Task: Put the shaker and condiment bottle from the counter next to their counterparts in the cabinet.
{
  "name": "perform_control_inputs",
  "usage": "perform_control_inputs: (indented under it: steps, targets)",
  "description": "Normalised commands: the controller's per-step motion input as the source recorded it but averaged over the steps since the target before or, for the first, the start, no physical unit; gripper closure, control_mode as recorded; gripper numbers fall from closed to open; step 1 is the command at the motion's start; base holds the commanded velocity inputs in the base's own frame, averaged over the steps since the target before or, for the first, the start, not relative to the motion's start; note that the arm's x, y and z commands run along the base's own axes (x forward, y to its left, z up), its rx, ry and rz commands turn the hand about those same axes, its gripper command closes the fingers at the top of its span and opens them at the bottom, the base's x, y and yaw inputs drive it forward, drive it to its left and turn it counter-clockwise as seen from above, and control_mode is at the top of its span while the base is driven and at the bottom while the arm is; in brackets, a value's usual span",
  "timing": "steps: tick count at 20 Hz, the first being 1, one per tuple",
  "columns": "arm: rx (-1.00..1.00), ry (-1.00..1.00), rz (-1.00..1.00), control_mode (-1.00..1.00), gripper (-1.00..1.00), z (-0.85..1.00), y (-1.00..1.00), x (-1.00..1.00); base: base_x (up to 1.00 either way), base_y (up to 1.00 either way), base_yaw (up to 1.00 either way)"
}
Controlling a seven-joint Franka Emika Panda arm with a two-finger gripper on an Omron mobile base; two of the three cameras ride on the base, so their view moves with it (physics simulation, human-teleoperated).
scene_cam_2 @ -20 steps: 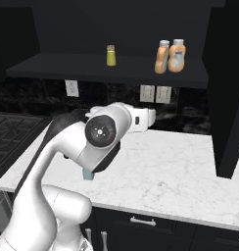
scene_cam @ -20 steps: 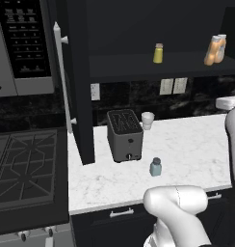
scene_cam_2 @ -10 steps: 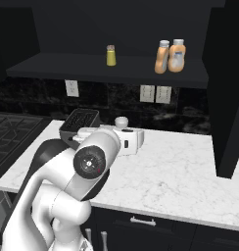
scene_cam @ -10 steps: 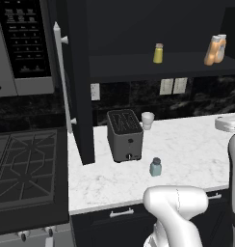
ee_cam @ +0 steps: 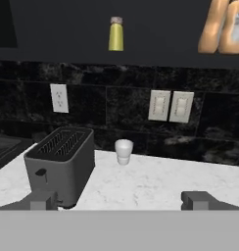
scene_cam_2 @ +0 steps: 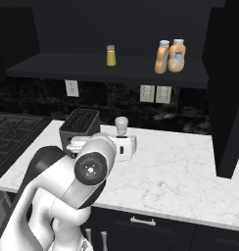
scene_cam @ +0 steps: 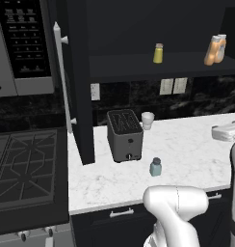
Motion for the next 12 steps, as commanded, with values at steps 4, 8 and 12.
perform_control_inputs:
  steps: [4,8,12]
  targets:
    - [-0.01,0.01,0.07,-1.0,-1.0,-0.32,0.05,-0.01,0.0,0.0,0.0]
    - [-0.02,0.0,0.11,-1.0,-1.0,-0.43,0.01,-0.21,0.0,0.0,0.0]
    - [0.0,0.0,0.12,-1.0,-1.0,-0.19,0.01,-0.07,0.0,0.0,0.0]
